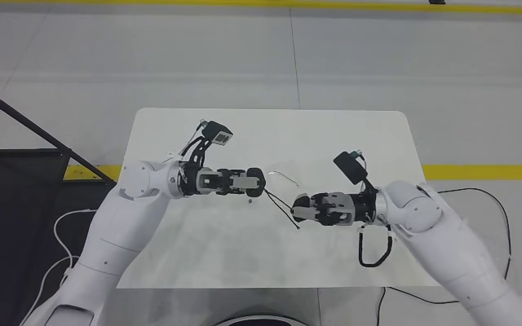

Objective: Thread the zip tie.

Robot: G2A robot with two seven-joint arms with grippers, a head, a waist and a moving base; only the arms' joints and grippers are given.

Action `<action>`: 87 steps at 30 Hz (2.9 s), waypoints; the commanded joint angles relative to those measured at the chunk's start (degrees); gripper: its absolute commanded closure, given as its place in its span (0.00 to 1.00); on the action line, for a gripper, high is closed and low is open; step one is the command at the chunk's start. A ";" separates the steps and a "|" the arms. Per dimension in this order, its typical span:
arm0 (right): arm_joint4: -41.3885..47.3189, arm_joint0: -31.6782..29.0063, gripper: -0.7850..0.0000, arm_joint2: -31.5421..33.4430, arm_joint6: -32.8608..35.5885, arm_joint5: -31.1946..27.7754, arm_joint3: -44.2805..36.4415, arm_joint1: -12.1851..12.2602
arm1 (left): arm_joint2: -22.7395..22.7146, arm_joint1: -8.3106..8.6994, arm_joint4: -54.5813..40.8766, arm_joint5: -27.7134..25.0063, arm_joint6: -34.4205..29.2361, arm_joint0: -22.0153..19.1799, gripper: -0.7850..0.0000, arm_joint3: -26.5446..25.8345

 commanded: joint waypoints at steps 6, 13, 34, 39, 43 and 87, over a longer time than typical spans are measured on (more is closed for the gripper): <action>0.44 2.47 1.00 -3.94 -2.08 -2.08 0.74 1.61 | 0.78 0.05 -0.52 0.61 -0.61 -0.35 0.65 0.08; 1.04 4.69 1.00 -7.40 -3.68 -3.67 1.28 2.86 | 1.50 0.08 -0.81 1.01 -1.00 -0.71 0.67 0.14; 2.85 9.87 1.00 -14.58 -6.45 -6.44 2.89 4.82 | 3.30 0.22 -0.57 1.18 -1.17 -1.49 0.70 -0.11; 3.38 10.74 1.00 -15.68 -6.73 -6.71 3.14 5.06 | 3.59 0.30 -0.45 1.08 -1.08 -1.52 0.74 -0.36; 3.78 11.25 1.00 -16.24 -6.73 -6.71 3.27 5.21 | 3.75 0.36 -0.51 0.99 -0.99 -1.57 0.84 -0.37; 8.26 8.23 1.00 -12.91 -6.72 -6.71 -2.86 8.73 | 3.63 1.19 -0.71 -1.53 1.54 -1.49 1.00 0.97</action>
